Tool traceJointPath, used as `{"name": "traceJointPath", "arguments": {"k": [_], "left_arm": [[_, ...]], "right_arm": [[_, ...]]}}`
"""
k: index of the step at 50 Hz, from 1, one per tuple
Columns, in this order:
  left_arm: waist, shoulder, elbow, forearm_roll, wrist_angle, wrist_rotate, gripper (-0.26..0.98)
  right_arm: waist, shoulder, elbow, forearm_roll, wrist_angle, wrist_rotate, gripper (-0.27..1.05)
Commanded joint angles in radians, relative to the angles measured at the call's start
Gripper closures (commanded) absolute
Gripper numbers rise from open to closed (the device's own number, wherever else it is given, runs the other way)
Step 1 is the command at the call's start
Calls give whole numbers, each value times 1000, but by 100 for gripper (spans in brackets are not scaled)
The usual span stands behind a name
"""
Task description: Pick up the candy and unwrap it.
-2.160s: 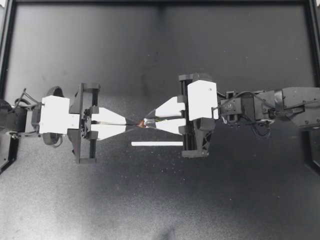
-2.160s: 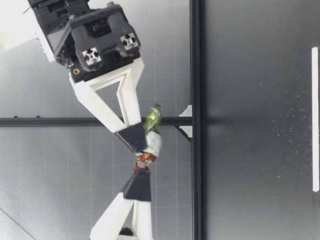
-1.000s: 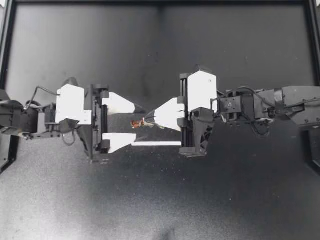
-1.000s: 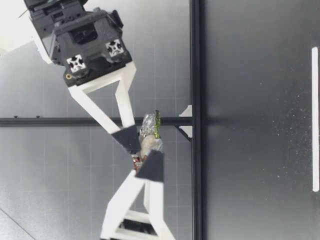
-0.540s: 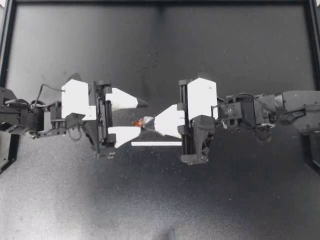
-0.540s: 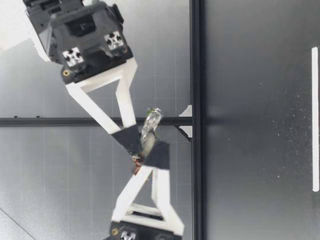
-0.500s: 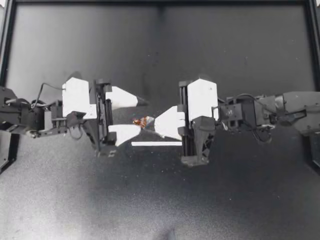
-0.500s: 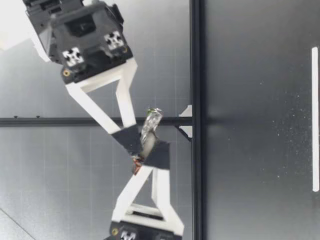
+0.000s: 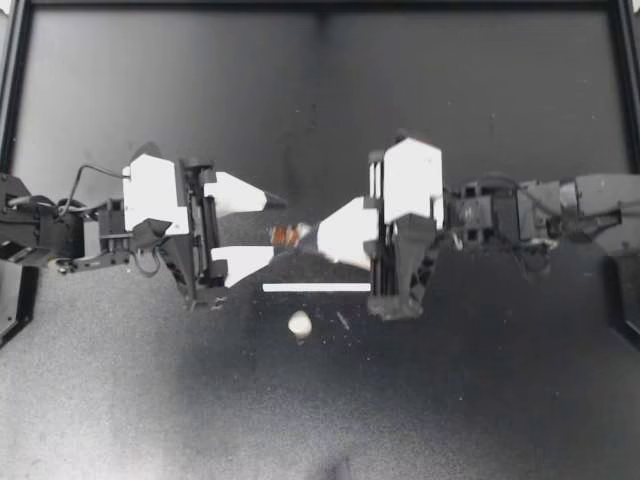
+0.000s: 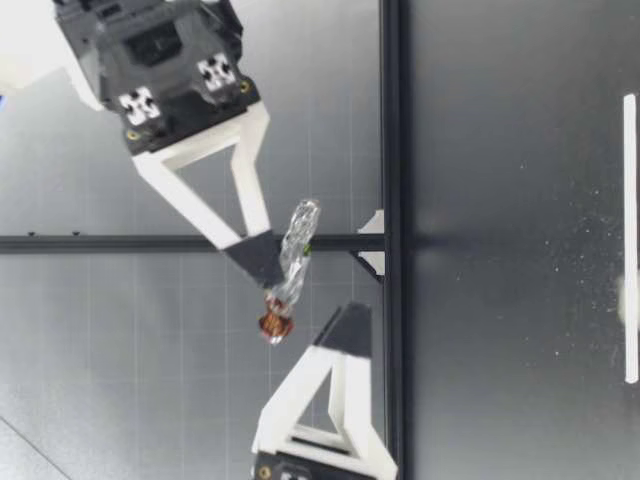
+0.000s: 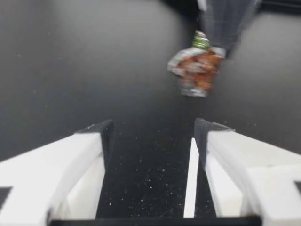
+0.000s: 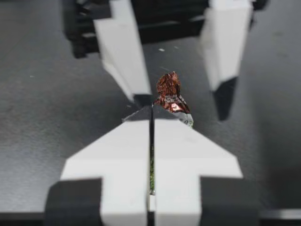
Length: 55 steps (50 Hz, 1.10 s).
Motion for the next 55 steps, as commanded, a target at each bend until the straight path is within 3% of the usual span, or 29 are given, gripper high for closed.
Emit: {"name": "traceJointPath", "arguments": {"k": [1, 7, 17, 26, 38, 55], "left_arm": [[2, -40, -2, 12, -5, 2, 17], [2, -71, 8, 25, -5, 3, 20], [0, -89, 15, 49, -3, 0, 42], [-3, -98, 14, 51, -3, 2, 56], [-3, -130, 26, 51, -3, 2, 58], [-3, -183, 55, 51, -3, 3, 58]], "right_arm": [[-15, -29, -9, 3, -3, -3, 95], [-18, -28, -3, 2, -3, -8, 95], [-18, -17, -2, -2, -3, -9, 91], [-18, -17, -2, -6, -2, -12, 74], [-18, -23, 8, -9, -11, -14, 30], [-17, -67, 64, -9, -95, -11, 32]]}}
